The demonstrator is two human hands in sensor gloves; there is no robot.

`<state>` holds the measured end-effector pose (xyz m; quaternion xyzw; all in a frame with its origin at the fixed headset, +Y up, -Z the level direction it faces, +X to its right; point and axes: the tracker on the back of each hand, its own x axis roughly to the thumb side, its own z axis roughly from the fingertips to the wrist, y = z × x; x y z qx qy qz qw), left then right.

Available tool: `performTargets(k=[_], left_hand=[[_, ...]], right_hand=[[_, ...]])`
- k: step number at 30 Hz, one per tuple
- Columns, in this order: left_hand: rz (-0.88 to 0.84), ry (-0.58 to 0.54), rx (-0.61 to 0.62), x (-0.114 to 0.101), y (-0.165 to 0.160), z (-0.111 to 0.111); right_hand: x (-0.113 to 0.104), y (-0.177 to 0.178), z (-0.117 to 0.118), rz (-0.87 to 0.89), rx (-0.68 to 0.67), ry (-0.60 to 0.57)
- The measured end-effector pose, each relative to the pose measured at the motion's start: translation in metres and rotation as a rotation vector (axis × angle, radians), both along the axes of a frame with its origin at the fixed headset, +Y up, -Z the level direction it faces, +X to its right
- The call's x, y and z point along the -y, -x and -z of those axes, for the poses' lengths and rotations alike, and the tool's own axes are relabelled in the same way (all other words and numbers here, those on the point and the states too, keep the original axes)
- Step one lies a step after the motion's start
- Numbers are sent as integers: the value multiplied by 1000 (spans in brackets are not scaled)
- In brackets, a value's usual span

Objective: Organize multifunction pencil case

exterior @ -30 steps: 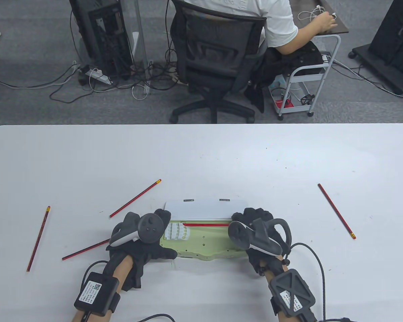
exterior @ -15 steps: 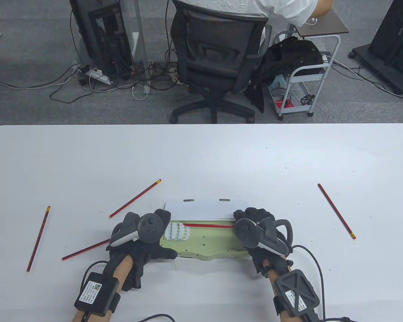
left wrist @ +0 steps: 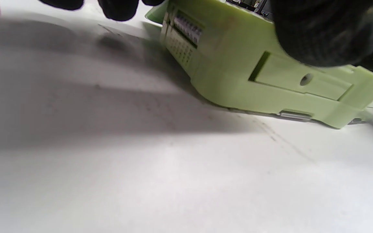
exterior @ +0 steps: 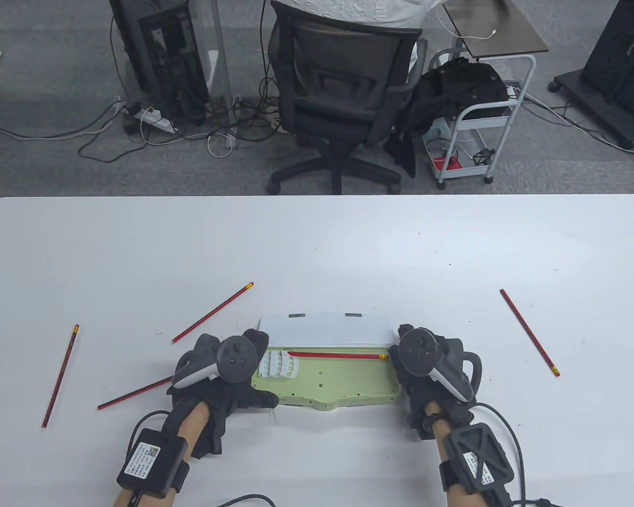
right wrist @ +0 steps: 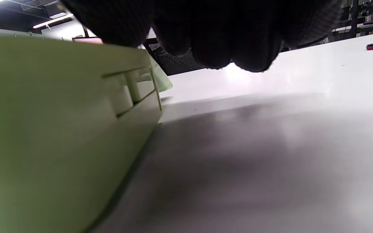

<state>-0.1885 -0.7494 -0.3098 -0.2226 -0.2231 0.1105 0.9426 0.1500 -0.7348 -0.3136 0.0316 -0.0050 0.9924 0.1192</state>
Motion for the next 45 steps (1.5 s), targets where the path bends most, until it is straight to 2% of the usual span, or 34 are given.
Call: performTargets(k=[6, 30, 37, 42, 45], left_hand=[[0, 1, 0, 0, 0, 0], [-4, 6, 1, 1, 0, 0], [-2, 4, 2, 1, 0, 0], [4, 5, 3, 1, -1, 1], [12, 3, 4, 0, -1, 1]], right_hand=[[0, 11, -1, -71, -17, -29], [5, 31, -1, -107, -54, -30], [-9, 4, 1, -13, 6, -52], [-22, -41, 1, 50, 125, -98], [-23, -65, 5, 36, 155, -70]])
